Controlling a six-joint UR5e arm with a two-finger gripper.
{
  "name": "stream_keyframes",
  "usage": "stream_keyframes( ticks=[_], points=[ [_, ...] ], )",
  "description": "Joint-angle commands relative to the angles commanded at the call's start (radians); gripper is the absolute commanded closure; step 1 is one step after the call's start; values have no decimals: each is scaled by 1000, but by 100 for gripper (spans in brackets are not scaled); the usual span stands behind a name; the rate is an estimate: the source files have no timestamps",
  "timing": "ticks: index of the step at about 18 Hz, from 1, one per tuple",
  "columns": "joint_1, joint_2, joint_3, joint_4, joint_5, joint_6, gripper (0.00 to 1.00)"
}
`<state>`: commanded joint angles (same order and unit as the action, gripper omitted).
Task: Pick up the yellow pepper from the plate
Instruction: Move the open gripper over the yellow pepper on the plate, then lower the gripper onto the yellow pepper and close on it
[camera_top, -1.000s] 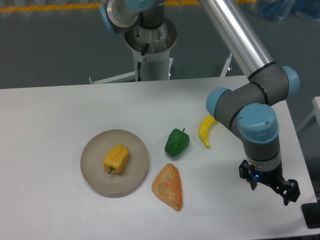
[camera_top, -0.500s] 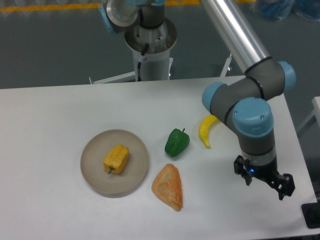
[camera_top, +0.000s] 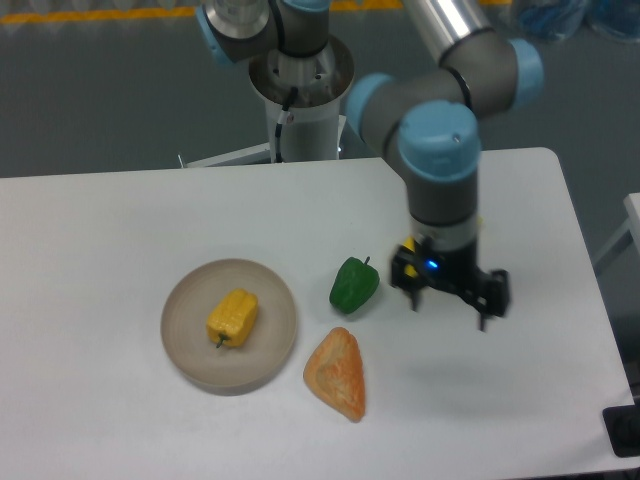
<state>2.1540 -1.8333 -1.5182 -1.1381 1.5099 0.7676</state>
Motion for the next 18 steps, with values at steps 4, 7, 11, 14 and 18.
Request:
stream_keyframes(
  ticks=[4,7,11,14,18],
  points=[
    [-75,58,-140,9,-109,-74,0],
    [-163,55,-186,61,-115,-160,0],
    [-223,23,-220,171,-111,-240,0],
    [-237,-1,-221,184,-103,-238,0],
    [-241,-33,-234,208,-64,-232,0]
  ],
)
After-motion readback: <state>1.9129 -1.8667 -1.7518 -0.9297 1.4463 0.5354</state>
